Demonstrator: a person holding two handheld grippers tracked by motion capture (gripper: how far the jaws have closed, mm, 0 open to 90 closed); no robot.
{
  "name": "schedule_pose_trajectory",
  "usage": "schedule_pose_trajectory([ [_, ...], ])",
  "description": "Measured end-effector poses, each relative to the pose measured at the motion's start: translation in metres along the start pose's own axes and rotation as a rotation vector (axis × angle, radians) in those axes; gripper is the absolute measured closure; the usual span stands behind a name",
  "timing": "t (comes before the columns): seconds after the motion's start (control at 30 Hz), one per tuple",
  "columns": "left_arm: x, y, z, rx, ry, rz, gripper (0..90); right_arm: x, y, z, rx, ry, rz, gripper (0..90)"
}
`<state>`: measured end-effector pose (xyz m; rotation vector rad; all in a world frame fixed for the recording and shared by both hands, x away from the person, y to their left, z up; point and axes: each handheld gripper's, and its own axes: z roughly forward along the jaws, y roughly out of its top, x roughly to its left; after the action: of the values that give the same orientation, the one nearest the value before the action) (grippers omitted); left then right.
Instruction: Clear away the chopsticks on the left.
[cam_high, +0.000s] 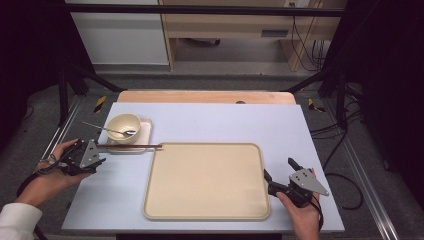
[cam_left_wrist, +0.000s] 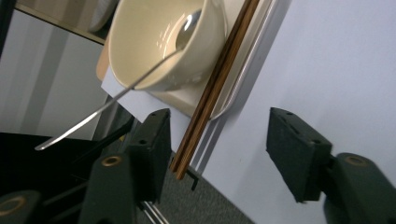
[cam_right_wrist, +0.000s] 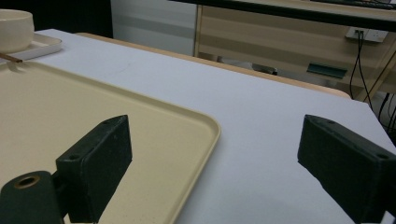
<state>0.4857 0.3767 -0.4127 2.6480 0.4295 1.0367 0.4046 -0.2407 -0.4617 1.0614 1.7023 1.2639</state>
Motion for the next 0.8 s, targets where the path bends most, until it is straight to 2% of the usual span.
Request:
schedule_pose_trajectory([
  [0.1,0.007,-0.007,0.008,0.043,-0.019,0.028,46.6,0.0,0.0,0.0,0.003,-0.001,-0.004,10.6],
  [0.2,0.012,-0.012,0.013,0.061,-0.029,0.042,53.2,0.001,0.0,0.001,0.006,-0.002,-0.009,10.8],
  [0.37,0.021,-0.02,0.025,0.098,-0.068,0.081,58.0,0.001,-0.001,0.002,0.01,-0.001,-0.013,11.2],
  [0.43,0.023,-0.022,0.029,0.102,-0.074,0.084,60.7,0.001,-0.001,0.002,0.014,-0.002,-0.016,11.2],
  [0.7,0.025,-0.018,0.036,0.121,-0.086,0.137,65.3,0.002,-0.002,0.003,0.023,-0.002,-0.014,11.6],
  [0.8,0.025,-0.015,0.039,0.15,-0.086,0.185,66.4,0.003,-0.002,0.004,0.022,0.001,-0.018,11.9],
])
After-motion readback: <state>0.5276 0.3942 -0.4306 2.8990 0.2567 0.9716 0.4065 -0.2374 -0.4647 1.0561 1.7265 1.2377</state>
